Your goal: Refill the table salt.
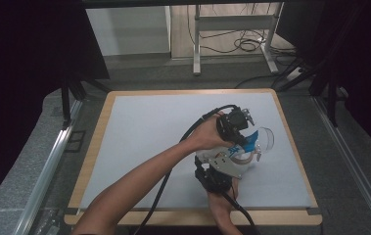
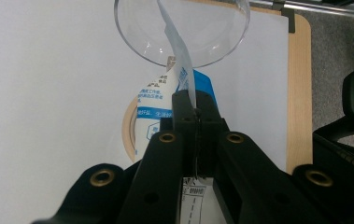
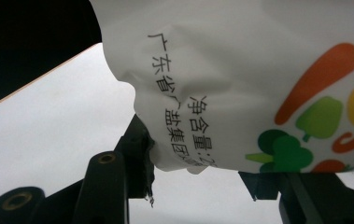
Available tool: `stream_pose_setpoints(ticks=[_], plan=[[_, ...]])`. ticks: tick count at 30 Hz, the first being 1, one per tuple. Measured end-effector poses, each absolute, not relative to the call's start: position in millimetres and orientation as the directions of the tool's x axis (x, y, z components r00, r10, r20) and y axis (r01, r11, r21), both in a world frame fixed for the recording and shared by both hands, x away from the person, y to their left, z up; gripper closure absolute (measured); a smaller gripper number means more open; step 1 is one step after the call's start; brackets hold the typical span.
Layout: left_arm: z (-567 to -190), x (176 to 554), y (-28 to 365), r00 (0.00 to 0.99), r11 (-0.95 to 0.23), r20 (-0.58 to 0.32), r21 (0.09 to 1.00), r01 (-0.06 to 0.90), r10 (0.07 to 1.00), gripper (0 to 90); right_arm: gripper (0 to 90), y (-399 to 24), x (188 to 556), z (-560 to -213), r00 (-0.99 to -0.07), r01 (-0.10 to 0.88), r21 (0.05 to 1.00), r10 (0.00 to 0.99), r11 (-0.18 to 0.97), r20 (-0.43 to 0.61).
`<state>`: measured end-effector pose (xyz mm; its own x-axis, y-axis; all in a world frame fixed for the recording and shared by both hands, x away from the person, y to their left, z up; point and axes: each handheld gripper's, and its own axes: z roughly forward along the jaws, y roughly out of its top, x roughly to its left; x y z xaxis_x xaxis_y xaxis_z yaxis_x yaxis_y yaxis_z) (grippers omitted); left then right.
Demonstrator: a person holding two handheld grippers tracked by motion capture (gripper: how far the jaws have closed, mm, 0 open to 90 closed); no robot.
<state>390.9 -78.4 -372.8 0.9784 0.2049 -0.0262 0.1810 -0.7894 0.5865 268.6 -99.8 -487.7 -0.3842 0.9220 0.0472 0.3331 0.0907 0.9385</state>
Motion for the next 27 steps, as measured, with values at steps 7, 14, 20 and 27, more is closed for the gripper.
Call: stream_pose_setpoints(ticks=[7, 14, 20, 27], plan=[[-372.8, 391.3, -79.2, 0.978, -0.796, -0.018, 0.579, 0.179, 0.207, 90.0, 52.3, -100.3, 269.5, -487.4, -0.395, 0.333, 0.939, 0.917, 0.088, 0.054], [-372.1, 391.8, -80.4, 0.978, -0.803, -0.013, 0.568, 0.178, 0.208, 90.0, 52.5, -100.9, 270.7, -485.6, -0.401, 0.333, 0.939, 0.914, 0.083, 0.061], [-371.2, 392.5, -81.1, 0.978, -0.805, -0.012, 0.566, 0.180, 0.210, 90.0, 52.5, -100.9, 271.5, -483.1, -0.401, 0.333, 0.940, 0.913, 0.074, 0.071], [-371.1, 394.1, -81.5, 0.977, -0.806, -0.013, 0.564, 0.181, 0.211, 90.0, 52.5, -101.2, 273.1, -479.9, -0.404, 0.337, 0.940, 0.911, 0.061, 0.086]])
